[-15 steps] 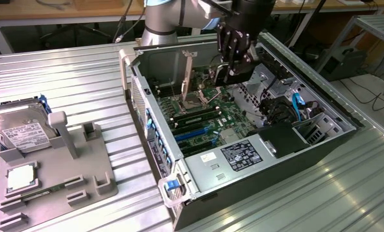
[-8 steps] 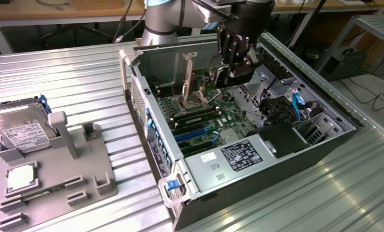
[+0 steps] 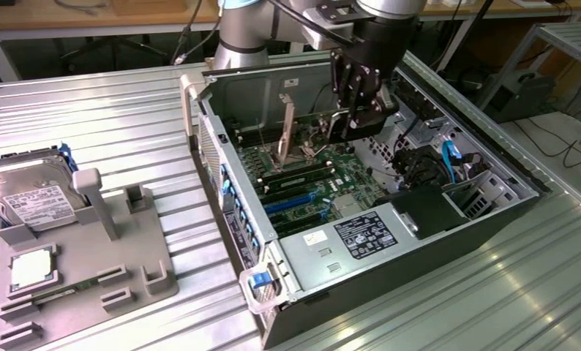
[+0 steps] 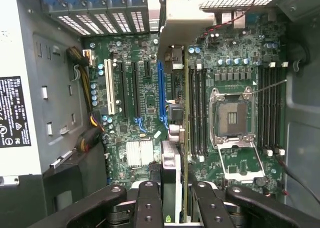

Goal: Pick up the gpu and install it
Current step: 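Insert the gpu into the slot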

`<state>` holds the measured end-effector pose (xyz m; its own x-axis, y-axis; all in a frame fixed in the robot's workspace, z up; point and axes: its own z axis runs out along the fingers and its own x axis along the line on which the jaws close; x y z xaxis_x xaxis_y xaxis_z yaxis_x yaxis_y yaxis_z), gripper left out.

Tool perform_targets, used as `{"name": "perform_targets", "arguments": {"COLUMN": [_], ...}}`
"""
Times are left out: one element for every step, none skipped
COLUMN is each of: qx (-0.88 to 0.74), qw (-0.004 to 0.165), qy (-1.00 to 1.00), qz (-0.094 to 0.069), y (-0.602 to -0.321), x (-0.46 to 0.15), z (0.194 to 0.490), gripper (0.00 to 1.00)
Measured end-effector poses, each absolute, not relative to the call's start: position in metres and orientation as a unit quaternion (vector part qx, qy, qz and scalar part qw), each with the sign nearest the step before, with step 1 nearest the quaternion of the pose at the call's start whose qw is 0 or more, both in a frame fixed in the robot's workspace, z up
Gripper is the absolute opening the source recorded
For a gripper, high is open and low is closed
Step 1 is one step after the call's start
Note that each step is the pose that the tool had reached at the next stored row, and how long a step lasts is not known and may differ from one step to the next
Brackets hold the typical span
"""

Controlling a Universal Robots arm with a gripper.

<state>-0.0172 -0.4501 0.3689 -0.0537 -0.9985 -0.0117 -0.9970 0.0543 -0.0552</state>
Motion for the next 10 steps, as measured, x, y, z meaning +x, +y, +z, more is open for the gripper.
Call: {"name": "perform_targets", "arguments": {"qx": [-0.688, -0.691, -0.696, -0.701, -0.705, -0.708, -0.711, -0.711, -0.711, -0.711], "qw": [0.023, 0.023, 0.023, 0.023, 0.024, 0.024, 0.024, 0.024, 0.024, 0.023], "qy": [0.725, 0.722, 0.718, 0.713, 0.709, 0.705, 0.703, 0.702, 0.702, 0.702], "qz": [-0.016, -0.016, -0.016, -0.016, -0.015, -0.015, -0.015, -0.015, -0.015, -0.015], "y": [-0.45, -0.45, -0.45, -0.45, -0.45, -0.45, -0.45, -0.45, -0.45, -0.45], "x": [-0.017, -0.018, -0.018, -0.018, -0.018, -0.018, -0.018, -0.018, -0.018, -0.018], "z": [0.367, 0.366, 0.364, 0.363, 0.362, 0.36, 0.358, 0.356, 0.354, 0.353], "gripper": [0.28, 0.28, 0.28, 0.28, 0.28, 0.28, 0.28, 0.28, 0.28, 0.28]}}
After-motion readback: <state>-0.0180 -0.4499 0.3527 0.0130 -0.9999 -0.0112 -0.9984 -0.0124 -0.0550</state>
